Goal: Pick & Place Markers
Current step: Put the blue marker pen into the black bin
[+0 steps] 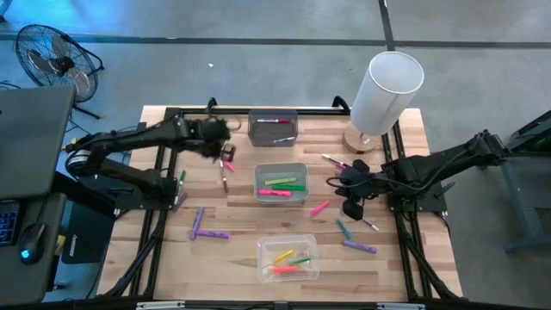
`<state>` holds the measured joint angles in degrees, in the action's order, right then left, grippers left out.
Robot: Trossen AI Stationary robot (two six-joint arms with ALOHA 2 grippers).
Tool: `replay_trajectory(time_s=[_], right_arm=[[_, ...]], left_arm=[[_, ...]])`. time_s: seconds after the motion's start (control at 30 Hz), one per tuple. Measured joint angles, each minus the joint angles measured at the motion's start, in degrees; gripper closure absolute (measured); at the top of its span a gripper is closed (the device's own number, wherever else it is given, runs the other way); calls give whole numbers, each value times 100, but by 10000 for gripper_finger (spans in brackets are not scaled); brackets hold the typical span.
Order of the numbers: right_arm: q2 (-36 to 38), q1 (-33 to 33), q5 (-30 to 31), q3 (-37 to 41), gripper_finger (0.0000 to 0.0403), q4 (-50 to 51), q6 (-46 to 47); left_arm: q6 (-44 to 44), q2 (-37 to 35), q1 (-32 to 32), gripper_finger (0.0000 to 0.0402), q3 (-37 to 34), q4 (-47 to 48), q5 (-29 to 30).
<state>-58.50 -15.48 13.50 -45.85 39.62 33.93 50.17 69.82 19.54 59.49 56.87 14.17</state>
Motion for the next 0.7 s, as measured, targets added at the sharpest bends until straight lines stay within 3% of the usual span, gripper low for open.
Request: replay_trajectory(time_s=[0.17, 0.3, 0.4, 0.5, 0.7], right_arm=[[604, 224, -381, 1029, 403, -830, 53], [1272, 400, -579, 1948, 403, -1457, 435], [1696, 473, -603, 2375, 403, -1744, 618], [1977, 507, -773, 2519, 403, -1869, 620], [2218, 507, -869, 2522, 403, -1918, 408]], left_arm=[[-1560, 586, 3, 377, 1139, -834, 112], [-2722, 1505, 25, 377, 2213, -987, 180], [-3953, 2204, 211, 377, 2955, -787, -89], [-5124, 2988, 459, 377, 3653, -765, -414], [-6640, 4258, 821, 377, 4552, -544, -973]])
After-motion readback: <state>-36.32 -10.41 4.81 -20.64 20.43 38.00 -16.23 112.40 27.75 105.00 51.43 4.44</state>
